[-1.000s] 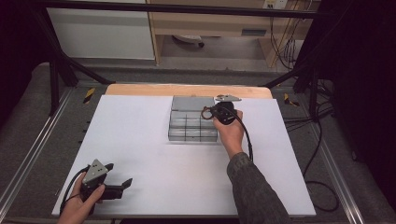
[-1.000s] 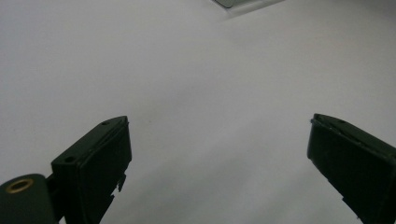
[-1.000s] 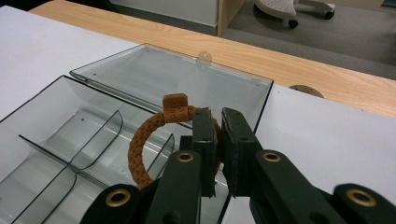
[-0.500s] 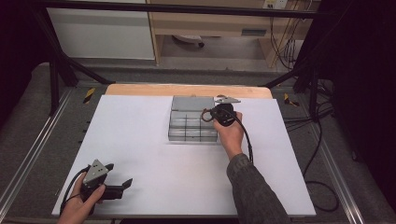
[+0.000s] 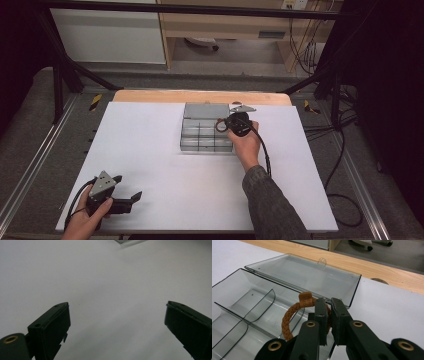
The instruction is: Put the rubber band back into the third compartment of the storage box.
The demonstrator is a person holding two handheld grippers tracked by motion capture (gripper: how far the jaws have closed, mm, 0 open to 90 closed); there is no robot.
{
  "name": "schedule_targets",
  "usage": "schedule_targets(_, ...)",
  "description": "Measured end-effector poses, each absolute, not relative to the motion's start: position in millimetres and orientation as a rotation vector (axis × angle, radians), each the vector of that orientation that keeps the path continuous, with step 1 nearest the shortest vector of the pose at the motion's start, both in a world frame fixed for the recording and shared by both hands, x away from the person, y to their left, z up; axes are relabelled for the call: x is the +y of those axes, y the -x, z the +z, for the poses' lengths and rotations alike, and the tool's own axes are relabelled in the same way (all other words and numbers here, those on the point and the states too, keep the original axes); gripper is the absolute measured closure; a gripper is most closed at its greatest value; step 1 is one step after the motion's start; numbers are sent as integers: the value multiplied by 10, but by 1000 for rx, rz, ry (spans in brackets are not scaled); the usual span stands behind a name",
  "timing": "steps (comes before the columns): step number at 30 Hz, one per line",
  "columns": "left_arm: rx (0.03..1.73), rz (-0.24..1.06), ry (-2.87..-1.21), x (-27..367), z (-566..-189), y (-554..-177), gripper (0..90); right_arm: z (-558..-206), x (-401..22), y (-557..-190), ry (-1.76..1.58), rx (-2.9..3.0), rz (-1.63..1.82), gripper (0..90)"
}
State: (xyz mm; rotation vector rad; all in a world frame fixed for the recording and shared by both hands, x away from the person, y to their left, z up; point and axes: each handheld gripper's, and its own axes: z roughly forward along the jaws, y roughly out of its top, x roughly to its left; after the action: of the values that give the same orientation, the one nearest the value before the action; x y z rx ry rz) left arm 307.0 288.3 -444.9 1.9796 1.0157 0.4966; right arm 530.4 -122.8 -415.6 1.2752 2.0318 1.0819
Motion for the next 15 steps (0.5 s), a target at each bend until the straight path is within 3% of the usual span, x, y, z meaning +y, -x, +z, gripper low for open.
schedule_targets(15,1014,496,-1984,2883,-4449,-3069,60,-4187,-1225,-5293,-1269,2040,1072,837)
